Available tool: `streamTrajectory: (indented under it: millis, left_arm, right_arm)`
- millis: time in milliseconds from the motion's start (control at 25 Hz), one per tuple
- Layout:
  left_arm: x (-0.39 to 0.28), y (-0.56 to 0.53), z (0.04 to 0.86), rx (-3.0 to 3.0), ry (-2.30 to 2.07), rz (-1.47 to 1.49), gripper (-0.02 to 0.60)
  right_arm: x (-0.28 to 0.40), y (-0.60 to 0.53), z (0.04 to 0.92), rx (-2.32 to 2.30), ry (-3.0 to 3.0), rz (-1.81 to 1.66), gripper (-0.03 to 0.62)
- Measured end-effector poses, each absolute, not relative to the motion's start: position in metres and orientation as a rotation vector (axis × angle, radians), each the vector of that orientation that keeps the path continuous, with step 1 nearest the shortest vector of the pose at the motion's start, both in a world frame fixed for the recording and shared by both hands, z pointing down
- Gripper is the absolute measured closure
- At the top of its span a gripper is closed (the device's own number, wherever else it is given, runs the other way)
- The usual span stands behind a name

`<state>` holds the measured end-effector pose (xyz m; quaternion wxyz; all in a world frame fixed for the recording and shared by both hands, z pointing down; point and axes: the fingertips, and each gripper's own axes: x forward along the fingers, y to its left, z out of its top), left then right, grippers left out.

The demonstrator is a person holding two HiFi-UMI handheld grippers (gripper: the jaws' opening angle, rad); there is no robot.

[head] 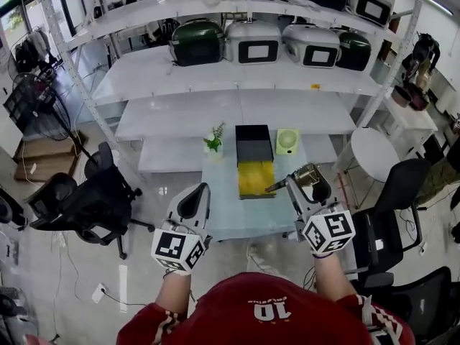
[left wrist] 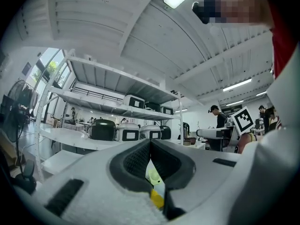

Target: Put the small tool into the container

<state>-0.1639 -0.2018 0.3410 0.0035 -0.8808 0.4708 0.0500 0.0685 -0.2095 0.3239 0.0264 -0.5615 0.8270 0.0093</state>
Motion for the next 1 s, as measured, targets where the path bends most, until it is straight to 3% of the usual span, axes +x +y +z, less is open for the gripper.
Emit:
streamTrajectory:
  millis: [360, 1000]
  left_arm:
    - [-0.134, -0.246, 0.335, -2.723, 1.493, 0.168, 0.583]
    - [-0.099, -0.294, 0.399, -2.828, 1.529, 0.052, 0.583]
  right_arm:
    - [0.074, -0.271, 0.33, -1.614, 2.592, -0.026, 0.307]
    - [0.081, -0.315, 0.409, -1.575, 2.736, -0.179, 0.307]
